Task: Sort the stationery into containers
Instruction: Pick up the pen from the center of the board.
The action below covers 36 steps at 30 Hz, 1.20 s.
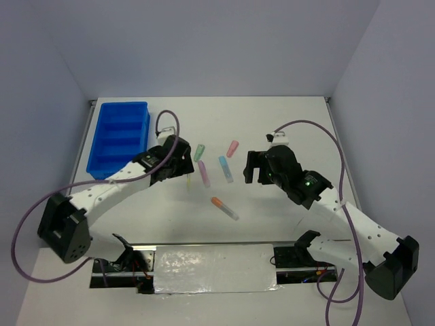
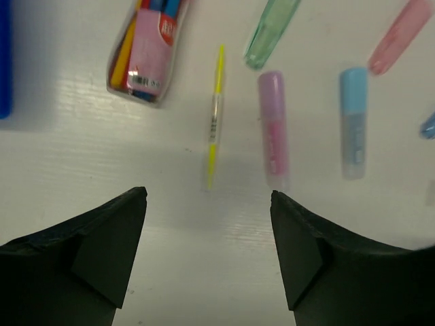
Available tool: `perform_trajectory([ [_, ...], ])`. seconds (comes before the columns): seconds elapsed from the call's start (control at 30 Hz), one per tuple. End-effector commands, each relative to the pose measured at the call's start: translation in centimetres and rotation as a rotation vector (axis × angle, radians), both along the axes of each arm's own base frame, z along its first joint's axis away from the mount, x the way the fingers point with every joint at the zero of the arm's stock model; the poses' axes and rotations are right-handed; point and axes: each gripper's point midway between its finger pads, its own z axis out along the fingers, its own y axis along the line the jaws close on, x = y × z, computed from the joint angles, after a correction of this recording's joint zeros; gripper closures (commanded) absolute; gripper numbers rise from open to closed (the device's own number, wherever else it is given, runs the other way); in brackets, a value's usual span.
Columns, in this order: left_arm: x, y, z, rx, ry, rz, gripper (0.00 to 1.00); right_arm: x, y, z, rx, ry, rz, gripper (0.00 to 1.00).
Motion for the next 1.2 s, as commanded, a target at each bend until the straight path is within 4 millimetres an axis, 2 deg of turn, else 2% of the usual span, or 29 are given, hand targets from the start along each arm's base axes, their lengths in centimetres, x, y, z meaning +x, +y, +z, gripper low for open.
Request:
perform_trajectory([
  [0.0, 0.1, -0.7, -3.1, 0.049, 0.060, -0.012, 0.17, -0.2, -0.4, 1.0, 0.002, 0.032, -0.001, 0.00],
  [0.03, 0.1, -1.0, -4.4, 0.067, 0.094, -0.020, 0.17, -0.2, -0.5, 0.8, -0.004, 0.039, -0.001, 0.00],
  [0.1, 0.6, -1.6, -5.3, 0.077, 0.113, -0.042, 0.21, -0.5, -0.2, 0.4, -0.008, 0.053, 0.025, 0.00],
  [0.13, 0.6, -1.9, -6.5, 0.088, 0.145, -0.054, 0.22, -0.6, -0.1, 0.0, -0.011, 0.065, 0.036, 0.00],
  [0.3, 1.2, -2.3, -9.2, 0.131, 0.200, -0.059, 0.28, -0.7, 0.7, -1.1, -0.010, 0.091, 0.072, 0.01],
  [0.47, 2.2, -2.4, -10.7, 0.174, 0.230, -0.060, 0.36, -0.8, 1.3, -1.6, 0.003, 0.098, 0.104, 0.02],
  [0.63, 3.2, -2.2, -11.5, 0.165, 0.233, -0.058, 0.35, -0.9, 1.4, -1.7, 0.005, 0.093, 0.126, 0.03],
  [0.77, 3.5, -2.2, -12.9, 0.170, 0.268, -0.068, 0.39, -1.1, 1.6, -1.5, 0.011, 0.085, 0.138, 0.04],
  [0.9, 3.3, -2.3, -14.2, 0.167, 0.287, -0.076, 0.50, -1.0, 1.7, -1.5, 0.017, 0.084, 0.146, 0.04],
  [0.97, 2.5, -2.0, -15.0, 0.173, 0.309, -0.075, 0.59, -1.1, 2.0, -1.4, 0.024, 0.085, 0.160, 0.04],
  [1.03, 1.6, -1.4, -15.7, 0.177, 0.332, -0.066, 0.73, -1.1, 2.3, -1.2, 0.035, 0.077, 0.176, 0.04],
  [1.1, 0.9, -1.3, -15.4, 0.161, 0.327, -0.061, 0.84, -1.3, 2.8, -1.0, 0.053, 0.073, 0.201, 0.04],
  [1.13, 0.0, -0.8, -15.9, 0.165, 0.344, -0.062, 0.89, -1.2, 2.9, -1.0, 0.055, 0.072, 0.207, 0.04],
  [1.17, -0.3, -1.0, -15.3, 0.157, 0.330, -0.068, 0.93, -1.1, 2.9, -1.2, 0.052, 0.076, 0.208, 0.04],
])
